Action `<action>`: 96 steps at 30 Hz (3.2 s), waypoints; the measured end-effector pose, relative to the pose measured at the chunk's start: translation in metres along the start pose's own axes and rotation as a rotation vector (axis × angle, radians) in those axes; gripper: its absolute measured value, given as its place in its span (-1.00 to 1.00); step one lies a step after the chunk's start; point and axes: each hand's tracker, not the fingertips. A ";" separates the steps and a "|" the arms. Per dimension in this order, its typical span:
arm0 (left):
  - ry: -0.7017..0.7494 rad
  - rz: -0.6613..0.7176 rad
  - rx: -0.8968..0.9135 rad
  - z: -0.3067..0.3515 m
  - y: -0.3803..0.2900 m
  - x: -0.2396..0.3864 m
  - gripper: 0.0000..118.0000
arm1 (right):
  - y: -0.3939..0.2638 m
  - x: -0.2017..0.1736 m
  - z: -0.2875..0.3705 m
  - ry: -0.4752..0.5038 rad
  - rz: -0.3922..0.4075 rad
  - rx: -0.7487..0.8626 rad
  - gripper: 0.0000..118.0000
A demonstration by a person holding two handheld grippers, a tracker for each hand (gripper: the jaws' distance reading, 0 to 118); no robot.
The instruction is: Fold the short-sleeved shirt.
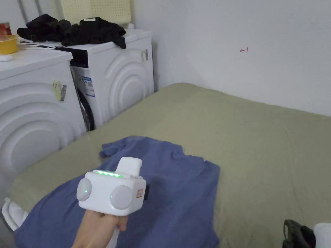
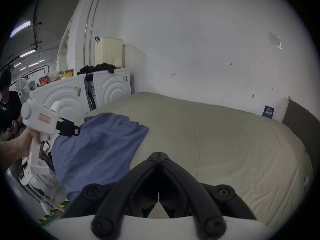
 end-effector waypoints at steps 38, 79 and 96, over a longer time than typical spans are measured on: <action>-0.241 -0.312 0.077 0.055 0.085 0.226 -0.99 | -0.050 0.125 0.143 -0.305 -0.174 -0.078 -0.98; -0.419 -0.281 0.327 0.193 -0.034 0.246 -1.00 | -0.051 0.154 0.194 -0.369 -0.234 0.037 -0.98; -0.161 -0.076 0.526 0.277 -0.100 0.106 -1.00 | -0.038 0.107 0.216 -0.354 -0.168 0.084 -0.98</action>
